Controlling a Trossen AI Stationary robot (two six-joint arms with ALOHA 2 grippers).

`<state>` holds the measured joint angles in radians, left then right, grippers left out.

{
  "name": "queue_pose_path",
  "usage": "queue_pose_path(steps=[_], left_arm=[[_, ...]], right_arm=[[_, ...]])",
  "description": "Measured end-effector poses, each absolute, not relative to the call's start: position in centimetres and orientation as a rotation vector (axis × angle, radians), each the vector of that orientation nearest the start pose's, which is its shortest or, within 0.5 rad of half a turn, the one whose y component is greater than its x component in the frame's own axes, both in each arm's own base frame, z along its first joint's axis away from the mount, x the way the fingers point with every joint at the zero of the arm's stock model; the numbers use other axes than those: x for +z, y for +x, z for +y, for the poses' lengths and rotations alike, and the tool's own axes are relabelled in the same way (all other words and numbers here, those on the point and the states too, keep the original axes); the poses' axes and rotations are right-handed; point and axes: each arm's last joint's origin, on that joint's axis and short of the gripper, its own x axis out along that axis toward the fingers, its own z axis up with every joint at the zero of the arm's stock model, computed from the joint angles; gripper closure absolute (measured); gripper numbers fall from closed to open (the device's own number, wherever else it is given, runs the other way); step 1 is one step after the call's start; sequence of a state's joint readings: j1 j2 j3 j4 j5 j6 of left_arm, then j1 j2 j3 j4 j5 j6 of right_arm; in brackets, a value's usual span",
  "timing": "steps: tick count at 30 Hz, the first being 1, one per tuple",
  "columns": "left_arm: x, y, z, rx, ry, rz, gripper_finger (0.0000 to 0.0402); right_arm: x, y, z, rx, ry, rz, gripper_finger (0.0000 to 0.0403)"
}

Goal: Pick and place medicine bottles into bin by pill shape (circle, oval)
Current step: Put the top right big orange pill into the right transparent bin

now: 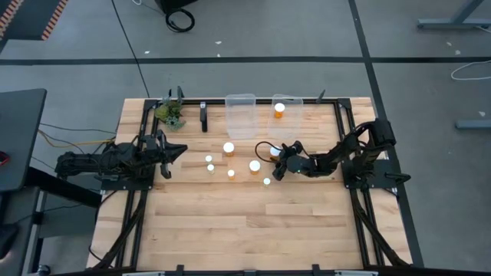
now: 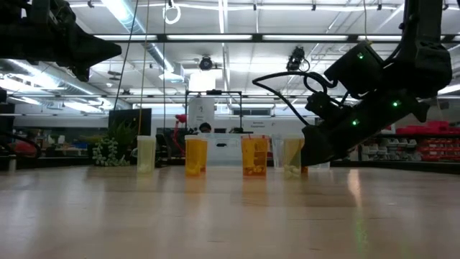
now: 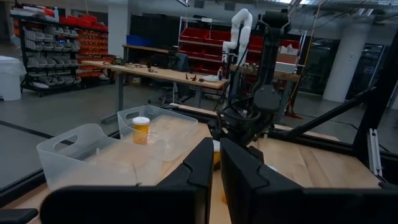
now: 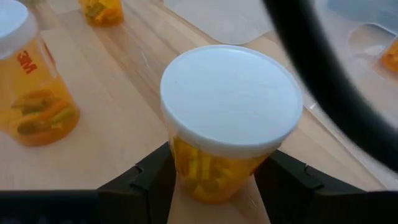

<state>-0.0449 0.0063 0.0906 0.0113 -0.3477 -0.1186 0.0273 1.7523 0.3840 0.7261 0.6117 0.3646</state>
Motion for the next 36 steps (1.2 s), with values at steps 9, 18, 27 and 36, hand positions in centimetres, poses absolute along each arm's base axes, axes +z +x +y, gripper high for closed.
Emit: queue_pose_path(steps=[9,18,27,36], left_arm=[[19.5,9.0,0.6,0.297,-0.137,-0.113,0.0371],[19.5,9.0,0.6,0.296,-0.137,-0.112,0.0363],[19.5,9.0,0.6,0.296,-0.137,-0.112,0.0371],[19.5,9.0,0.6,0.297,-0.137,-0.112,0.0368]], right_arm=[[8.9,24.9,-1.0,-0.665,0.153,0.478,0.02],[10.9,24.0,-1.0,-0.69,0.164,0.496,0.02],[9.3,23.8,-1.0,-0.706,0.201,0.561,0.0196],[9.3,23.8,-1.0,-0.706,0.212,0.562,0.0194]])
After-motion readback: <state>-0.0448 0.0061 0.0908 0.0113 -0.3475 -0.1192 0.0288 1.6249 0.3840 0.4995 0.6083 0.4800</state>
